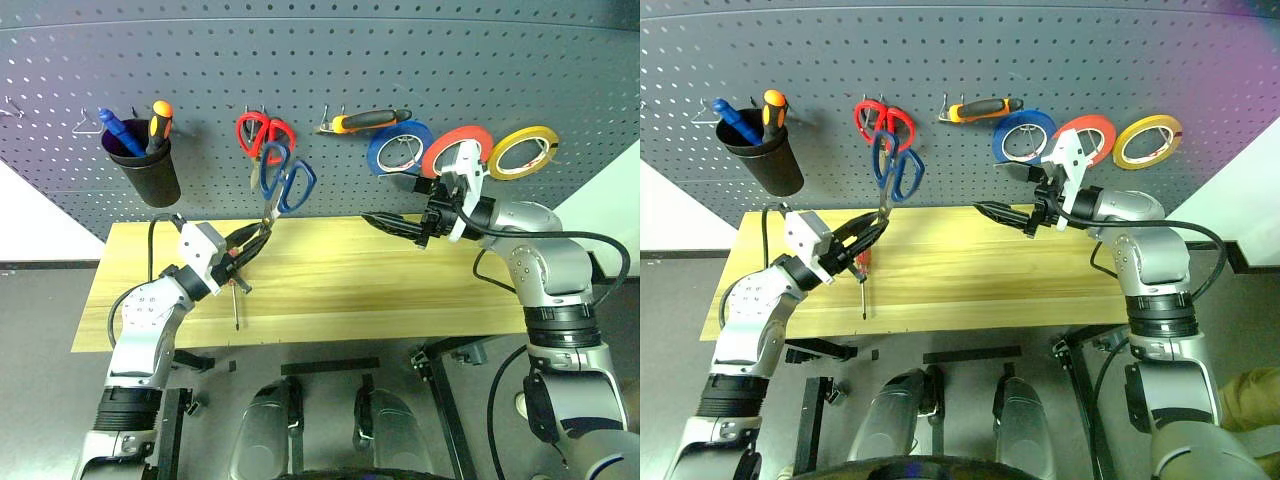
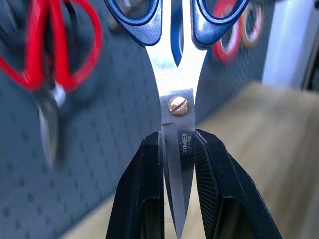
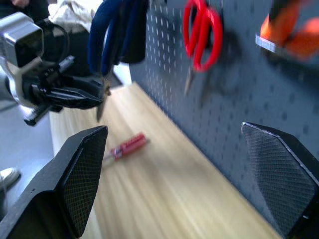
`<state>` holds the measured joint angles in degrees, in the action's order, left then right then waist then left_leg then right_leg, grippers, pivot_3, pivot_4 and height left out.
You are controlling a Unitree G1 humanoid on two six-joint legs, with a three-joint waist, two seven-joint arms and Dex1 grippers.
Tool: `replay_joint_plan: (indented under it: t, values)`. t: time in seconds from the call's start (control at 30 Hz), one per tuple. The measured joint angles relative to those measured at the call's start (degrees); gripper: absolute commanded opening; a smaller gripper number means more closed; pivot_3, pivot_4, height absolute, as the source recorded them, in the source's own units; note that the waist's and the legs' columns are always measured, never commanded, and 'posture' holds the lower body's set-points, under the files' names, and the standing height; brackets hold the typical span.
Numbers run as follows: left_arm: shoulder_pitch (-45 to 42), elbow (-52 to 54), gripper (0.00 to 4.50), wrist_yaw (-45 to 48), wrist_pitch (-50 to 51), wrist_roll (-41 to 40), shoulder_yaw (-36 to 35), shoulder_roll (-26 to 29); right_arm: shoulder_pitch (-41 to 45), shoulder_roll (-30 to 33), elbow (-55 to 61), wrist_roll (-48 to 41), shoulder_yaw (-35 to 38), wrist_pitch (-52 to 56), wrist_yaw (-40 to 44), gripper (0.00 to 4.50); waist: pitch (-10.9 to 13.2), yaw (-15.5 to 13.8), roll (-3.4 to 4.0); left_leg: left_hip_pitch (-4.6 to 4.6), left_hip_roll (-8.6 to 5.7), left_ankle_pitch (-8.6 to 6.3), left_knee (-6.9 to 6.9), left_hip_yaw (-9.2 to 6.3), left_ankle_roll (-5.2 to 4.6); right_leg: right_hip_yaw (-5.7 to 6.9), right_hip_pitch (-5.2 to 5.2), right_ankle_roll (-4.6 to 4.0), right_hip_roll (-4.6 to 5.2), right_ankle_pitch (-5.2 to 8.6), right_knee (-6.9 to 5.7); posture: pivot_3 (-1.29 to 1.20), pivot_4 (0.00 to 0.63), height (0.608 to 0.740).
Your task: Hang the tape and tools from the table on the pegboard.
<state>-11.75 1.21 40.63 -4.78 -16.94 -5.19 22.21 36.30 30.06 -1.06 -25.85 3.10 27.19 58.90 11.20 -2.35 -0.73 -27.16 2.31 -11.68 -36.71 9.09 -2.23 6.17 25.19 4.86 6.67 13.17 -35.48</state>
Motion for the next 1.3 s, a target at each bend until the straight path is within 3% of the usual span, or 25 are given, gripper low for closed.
replay_joint_plan:
  t: [0.27,0.5,1.3]
  values:
    - [2.7,-1.5,0.5,-7.3,-6.7,3.1,-0.7,-4.4,0.9,0.2,0.9,-0.9,0.0,0.3,-1.3,4.5,-0.7,-0.1,0.03,0.01,0.13,-0.3,-0.58,-0.24,-0.21,0.05,-0.23,0.07,-0.05,-0.19,-0.09,0.14,0.083,0.74]
    - [-1.4,-1.0,0.5,-15.8,-0.8,6.3,-1.1,-4.3,1.1,0.2,0.9,-2.1,0.0,0.3,-1.4,4.5,-1.2,-0.1,0.07,0.01,0.15,-0.15,-0.7,-0.26,-0.14,0.05,-0.24,0.07,-0.06,-0.26,-0.2,0.14,0.08,0.74]
    - [-6.2,-4.4,0.5,-17.1,7.4,10.6,2.3,-2.8,0.6,1.7,0.8,-2.6,0.1,0.0,-1.1,4.5,-1.9,0.0,0.15,0.03,0.26,-0.31,-1.3,-0.29,-0.24,0.05,-0.3,0.06,-0.07,-0.25,-0.69,0.1,0.096,0.74]
